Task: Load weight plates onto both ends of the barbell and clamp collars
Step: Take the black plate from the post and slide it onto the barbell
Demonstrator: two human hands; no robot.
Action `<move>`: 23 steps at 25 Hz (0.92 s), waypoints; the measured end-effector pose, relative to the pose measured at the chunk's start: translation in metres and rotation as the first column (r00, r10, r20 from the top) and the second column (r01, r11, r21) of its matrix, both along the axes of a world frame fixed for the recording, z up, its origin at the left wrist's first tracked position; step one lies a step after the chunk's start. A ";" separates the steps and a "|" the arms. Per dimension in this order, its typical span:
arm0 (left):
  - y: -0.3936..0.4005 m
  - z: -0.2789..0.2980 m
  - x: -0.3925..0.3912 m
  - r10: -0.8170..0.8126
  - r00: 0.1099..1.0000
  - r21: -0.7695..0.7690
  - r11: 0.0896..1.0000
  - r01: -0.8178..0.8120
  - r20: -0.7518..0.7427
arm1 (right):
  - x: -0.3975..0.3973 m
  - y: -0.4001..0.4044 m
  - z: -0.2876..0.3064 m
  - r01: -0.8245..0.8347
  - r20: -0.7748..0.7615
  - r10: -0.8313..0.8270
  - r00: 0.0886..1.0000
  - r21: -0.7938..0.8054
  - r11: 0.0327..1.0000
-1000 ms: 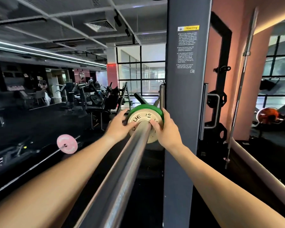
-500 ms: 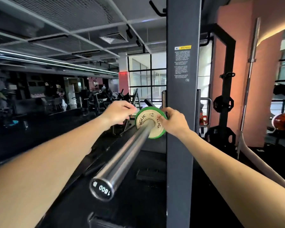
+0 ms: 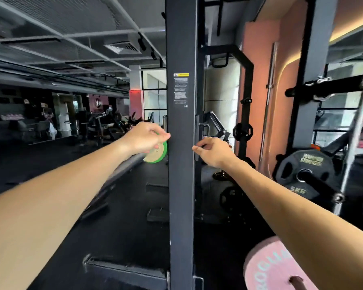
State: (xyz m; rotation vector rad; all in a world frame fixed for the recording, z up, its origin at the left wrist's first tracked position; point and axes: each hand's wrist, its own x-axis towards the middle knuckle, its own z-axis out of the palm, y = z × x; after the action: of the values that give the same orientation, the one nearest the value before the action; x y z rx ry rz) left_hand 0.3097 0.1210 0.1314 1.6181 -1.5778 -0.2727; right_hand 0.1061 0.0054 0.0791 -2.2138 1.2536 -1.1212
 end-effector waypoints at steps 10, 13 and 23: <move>-0.133 -0.056 -0.198 -0.216 0.976 0.174 0.960 0.220 -0.039 | -0.238 -0.075 -0.026 0.216 -0.056 -0.212 0.976 0.061 0.975; -0.206 -0.081 -0.270 -0.259 0.961 0.191 0.943 0.273 -0.095 | -0.315 -0.140 -0.043 0.298 -0.026 -0.297 0.955 0.024 0.954; -0.384 -0.141 -0.420 -0.168 0.933 0.140 0.965 0.222 -0.318 | -0.453 -0.315 -0.118 0.224 0.182 -0.323 0.929 0.420 0.880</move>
State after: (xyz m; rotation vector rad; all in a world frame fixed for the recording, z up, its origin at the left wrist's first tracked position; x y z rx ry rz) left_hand -0.1103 -0.2629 -0.0095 1.4629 -1.5067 -0.7509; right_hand -0.3466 -0.3092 -0.0392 -1.5837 1.5570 -1.0881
